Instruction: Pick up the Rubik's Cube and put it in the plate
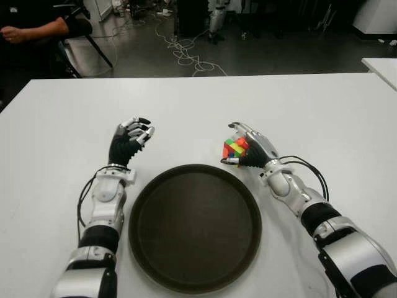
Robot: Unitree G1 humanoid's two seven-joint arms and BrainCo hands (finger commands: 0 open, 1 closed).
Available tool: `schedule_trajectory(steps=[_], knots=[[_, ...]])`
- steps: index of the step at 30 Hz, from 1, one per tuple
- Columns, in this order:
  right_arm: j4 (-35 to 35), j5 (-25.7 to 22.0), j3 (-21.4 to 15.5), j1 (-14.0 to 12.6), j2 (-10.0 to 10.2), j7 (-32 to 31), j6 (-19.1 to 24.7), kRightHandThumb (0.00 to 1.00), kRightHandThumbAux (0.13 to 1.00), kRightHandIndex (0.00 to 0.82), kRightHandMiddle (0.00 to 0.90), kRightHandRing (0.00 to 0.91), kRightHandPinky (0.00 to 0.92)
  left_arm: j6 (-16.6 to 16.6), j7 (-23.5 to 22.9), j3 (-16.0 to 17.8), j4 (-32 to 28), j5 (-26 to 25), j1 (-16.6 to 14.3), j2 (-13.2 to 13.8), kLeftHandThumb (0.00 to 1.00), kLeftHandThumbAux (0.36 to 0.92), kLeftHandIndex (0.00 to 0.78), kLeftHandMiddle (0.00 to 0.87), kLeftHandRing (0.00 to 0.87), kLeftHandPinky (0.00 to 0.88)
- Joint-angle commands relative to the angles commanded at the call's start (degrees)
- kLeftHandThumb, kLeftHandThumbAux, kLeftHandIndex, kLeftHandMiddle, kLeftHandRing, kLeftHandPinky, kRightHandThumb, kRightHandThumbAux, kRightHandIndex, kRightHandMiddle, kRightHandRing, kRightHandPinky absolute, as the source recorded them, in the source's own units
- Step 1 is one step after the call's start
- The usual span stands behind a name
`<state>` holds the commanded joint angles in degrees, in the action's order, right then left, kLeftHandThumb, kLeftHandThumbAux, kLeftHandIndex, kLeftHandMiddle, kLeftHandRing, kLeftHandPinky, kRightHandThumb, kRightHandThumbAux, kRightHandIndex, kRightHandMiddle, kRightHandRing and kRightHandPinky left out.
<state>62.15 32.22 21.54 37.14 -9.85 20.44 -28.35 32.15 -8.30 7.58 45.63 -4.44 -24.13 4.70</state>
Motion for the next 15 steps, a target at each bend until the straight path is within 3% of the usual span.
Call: schedule_trajectory(steps=[15], knots=[[0.6,-0.4,0.1,0.1,0.1,0.6,-0.7,0.077,0.615,0.090,0.128,0.201,0.281,-0.3,1.0,-0.1,-0.2,0.5,0.0,-0.2,0.843,0.663,0.413,0.579,0.738,0.765]])
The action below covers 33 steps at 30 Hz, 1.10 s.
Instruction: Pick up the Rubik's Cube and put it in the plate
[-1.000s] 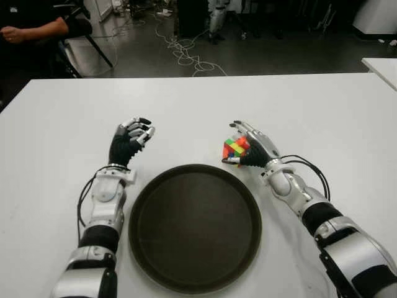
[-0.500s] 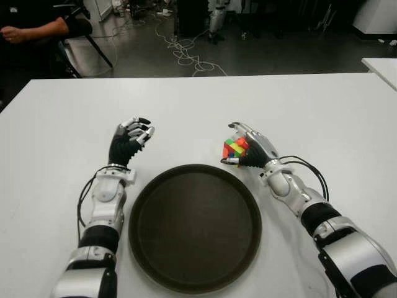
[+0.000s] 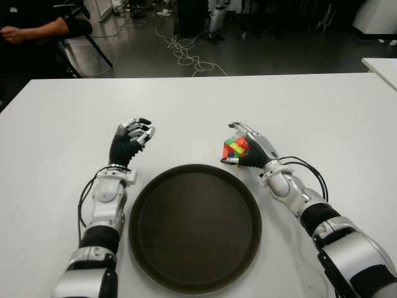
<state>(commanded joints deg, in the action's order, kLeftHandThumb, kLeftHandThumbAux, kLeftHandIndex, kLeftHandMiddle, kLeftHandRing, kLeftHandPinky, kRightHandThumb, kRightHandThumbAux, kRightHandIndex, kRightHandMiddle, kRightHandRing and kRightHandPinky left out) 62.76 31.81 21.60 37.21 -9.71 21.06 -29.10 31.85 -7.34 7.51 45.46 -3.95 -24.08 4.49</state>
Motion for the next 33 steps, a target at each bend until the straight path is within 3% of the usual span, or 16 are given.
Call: schedule_trajectory(steps=[16,33], knots=[[0.3,-0.4,-0.2,0.1,0.4,0.2,0.4,0.091,0.638,0.096,0.144,0.218,0.294,-0.8,0.4,-0.2,-0.5,0.2,0.1,0.1,0.843,0.663,0.413,0.579,0.738,0.766],[0.5,-0.1,0.1,0.8,0.7,0.0,5.8,0.205,0.728,0.125,0.168,0.235,0.300,0.0,-0.4,-0.3,-0.2,0.0,0.0,0.2,0.843,0.663,0.413,0.576,0.736,0.768]])
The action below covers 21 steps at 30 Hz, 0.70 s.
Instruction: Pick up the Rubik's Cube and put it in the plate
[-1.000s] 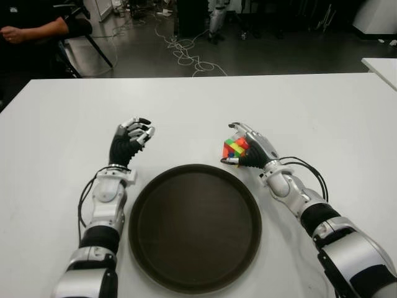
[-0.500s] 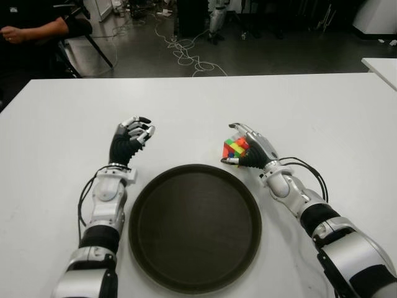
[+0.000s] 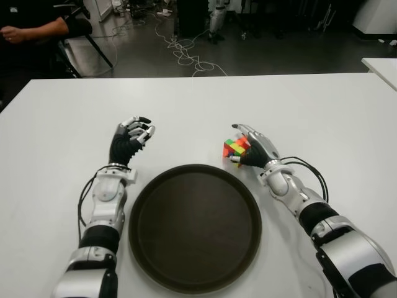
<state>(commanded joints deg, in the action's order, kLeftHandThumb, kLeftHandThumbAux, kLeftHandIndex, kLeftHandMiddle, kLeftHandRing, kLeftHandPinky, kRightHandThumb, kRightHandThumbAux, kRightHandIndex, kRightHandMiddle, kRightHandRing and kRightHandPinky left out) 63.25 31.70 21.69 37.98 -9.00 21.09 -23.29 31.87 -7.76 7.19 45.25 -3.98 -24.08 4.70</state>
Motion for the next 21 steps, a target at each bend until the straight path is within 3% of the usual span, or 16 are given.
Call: schedule_trajectory(steps=[21], knots=[[0.2,0.3,0.4,0.1,-0.3,0.5,0.5,0.206,0.729,0.130,0.173,0.238,0.303,-0.5,0.8,-0.2,-0.3,0.4,0.1,0.0,0.842,0.663,0.409,0.574,0.732,0.765]])
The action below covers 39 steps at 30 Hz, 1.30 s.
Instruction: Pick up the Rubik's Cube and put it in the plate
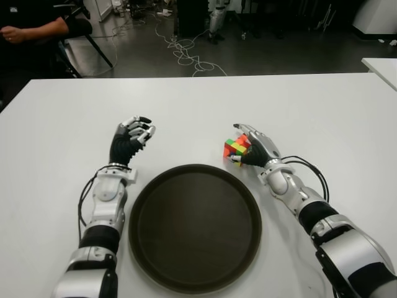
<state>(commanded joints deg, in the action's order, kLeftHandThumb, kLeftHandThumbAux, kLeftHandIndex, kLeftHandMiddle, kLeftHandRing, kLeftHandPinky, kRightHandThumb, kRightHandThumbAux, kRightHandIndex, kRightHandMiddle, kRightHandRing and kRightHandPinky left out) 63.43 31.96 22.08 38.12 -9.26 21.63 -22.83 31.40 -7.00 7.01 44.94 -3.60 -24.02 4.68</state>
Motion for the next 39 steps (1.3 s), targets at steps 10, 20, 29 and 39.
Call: schedule_trajectory(steps=[10,20,29,39], knots=[[0.2,-0.5,-0.3,0.0,0.2,-0.5,0.1,0.222,0.722,0.124,0.170,0.239,0.314,0.3,-0.5,-0.1,0.3,-0.2,-0.1,0.1,0.842,0.663,0.412,0.574,0.732,0.762],[0.0,-1.1,-0.6,-0.2,0.2,-0.8,0.2,0.208,0.726,0.114,0.165,0.239,0.316,0.6,-0.7,-0.2,0.0,-0.2,0.1,0.1,0.842,0.663,0.412,0.572,0.733,0.762],[-0.3,-1.0,-0.4,-0.4,0.0,-0.4,-0.2,0.193,0.723,0.118,0.174,0.246,0.321,0.4,-0.5,-0.4,-0.3,0.0,0.2,0.0,0.843,0.662,0.412,0.572,0.734,0.770],[-1.4,-0.3,0.3,-0.9,-0.9,-0.1,-1.7,0.494,0.643,0.231,0.305,0.346,0.379,0.4,-0.1,-0.3,-0.6,-0.2,0.3,-0.5,0.843,0.662,0.413,0.579,0.741,0.778]])
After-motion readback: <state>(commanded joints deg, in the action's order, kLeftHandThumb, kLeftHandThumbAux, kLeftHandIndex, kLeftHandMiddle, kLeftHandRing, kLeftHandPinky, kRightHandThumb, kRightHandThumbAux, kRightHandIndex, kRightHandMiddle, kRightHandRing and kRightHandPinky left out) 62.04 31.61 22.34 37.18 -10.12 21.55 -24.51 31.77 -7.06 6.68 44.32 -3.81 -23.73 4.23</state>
